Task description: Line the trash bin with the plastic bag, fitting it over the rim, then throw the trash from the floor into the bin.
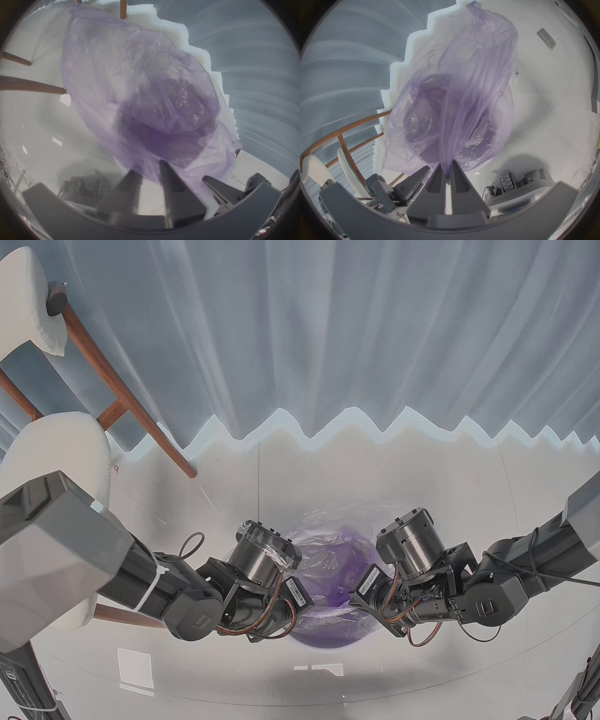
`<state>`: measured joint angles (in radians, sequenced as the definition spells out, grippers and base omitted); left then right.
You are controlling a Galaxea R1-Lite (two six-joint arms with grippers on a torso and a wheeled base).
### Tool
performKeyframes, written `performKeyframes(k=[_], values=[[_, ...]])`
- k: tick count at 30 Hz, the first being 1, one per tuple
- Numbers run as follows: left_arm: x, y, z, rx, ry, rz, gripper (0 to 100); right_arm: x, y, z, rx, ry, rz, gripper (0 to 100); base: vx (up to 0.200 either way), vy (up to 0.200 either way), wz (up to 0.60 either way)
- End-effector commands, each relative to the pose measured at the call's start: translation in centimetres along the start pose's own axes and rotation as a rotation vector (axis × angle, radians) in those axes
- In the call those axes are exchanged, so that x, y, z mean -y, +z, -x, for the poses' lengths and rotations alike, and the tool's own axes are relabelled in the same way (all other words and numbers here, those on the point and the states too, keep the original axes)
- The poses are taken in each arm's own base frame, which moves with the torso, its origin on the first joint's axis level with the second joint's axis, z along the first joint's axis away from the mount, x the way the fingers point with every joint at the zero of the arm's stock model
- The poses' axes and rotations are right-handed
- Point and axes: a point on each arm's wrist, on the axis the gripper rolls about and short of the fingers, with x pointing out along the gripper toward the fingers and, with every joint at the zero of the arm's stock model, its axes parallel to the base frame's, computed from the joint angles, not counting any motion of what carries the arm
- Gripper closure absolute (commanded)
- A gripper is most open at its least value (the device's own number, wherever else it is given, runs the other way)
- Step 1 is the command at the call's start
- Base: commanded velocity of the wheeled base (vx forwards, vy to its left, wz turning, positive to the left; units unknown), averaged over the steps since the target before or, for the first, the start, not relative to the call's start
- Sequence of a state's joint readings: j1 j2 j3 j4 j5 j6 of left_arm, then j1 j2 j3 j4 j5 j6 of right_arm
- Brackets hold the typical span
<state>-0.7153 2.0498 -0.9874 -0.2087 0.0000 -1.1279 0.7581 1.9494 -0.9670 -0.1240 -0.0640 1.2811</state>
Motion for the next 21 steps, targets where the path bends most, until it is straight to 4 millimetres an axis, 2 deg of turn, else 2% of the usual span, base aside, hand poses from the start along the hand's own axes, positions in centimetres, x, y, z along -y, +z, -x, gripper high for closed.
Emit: performKeyframes(k=[1,4,5,8,9,11,12,15,18,21], values=[[-0.1,0.0,-1.6,0.014,0.033,-0.005,100,0.1,-0.1,0.3,0.007,0.007,0.002,100,0.000,0.000,0.00],[-0.1,-0.1,-1.3,0.013,0.033,-0.007,100,0.2,-0.1,0.6,0.009,0.019,-0.001,100,0.000,0.000,0.00],[-0.2,-0.1,-1.1,0.013,0.033,-0.007,100,0.1,0.0,0.8,0.014,0.030,-0.005,0,0.000,0.000,0.00],[-0.7,-0.4,-0.9,-0.002,0.066,-0.015,100,-0.3,0.2,2.2,0.033,0.065,-0.038,0,0.000,0.000,0.00],[-0.6,-0.6,0.1,-0.014,0.083,-0.036,100,0.1,1.1,4.1,0.058,0.090,-0.064,0,0.000,0.000,0.00],[-0.5,-0.6,0.7,-0.016,0.085,-0.046,100,0.5,2.0,4.7,0.080,0.091,-0.083,0,0.000,0.000,0.00],[-0.4,-0.7,1.9,-0.026,0.093,-0.067,100,1.3,3.7,5.8,0.124,0.094,-0.090,0,0.000,0.000,0.00],[-0.3,-1.2,3.4,-0.043,0.101,-0.099,100,2.9,5.5,7.1,0.140,0.095,-0.075,0,0.000,0.000,0.00],[-0.7,-2.1,3.8,-0.069,0.122,-0.140,100,4.2,7.0,7.2,0.113,0.087,-0.052,0,0.000,0.000,0.00],[-0.9,-2.5,3.6,-0.079,0.128,-0.177,100,4.1,7.2,5.5,0.071,0.043,-0.051,0,0.000,0.000,0.00]])
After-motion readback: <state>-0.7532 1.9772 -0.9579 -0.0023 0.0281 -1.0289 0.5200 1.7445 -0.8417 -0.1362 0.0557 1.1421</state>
